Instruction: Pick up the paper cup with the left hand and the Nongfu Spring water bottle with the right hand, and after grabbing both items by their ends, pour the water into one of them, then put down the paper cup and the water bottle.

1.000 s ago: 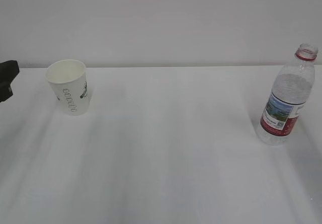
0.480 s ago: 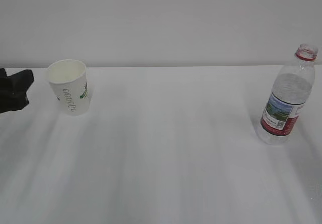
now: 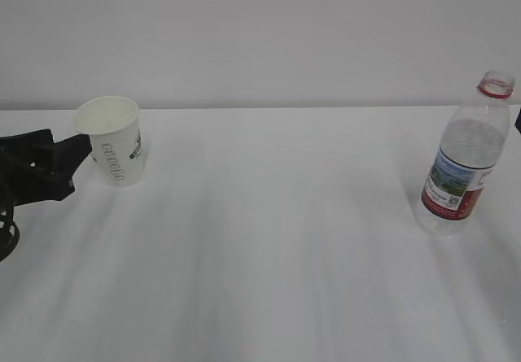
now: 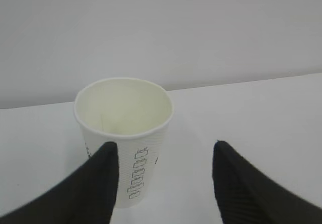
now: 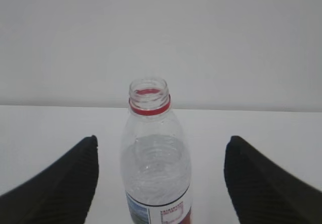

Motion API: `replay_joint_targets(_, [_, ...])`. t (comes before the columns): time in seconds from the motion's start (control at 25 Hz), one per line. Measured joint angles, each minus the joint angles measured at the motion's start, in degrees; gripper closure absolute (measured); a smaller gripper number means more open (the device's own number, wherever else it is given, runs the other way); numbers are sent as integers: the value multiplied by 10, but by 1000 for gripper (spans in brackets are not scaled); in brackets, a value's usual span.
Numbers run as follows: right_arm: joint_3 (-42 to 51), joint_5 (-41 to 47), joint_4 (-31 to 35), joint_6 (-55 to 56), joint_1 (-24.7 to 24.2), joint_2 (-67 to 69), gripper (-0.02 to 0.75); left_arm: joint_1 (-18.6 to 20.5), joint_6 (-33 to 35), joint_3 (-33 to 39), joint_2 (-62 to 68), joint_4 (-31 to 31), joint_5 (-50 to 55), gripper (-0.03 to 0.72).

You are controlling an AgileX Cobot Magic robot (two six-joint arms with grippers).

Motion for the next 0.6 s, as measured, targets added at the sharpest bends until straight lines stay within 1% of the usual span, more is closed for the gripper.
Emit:
replay_joint_targets(0.12, [17,-8,0,1,0,0,151,0,0,13,0,0,-9,253])
replay_joint_targets(0.24, [37,-36,0,1,0,13,151,0,-1,32,9,0,-32,253])
replay_joint_targets(0.36, [54,-76,0,10,0,46,150,0,-1,47,24,0,-54,253])
replay_joint_targets(0.6, [94,-167,0,16,0,111,150,0,-1,68,50,0,-58,253])
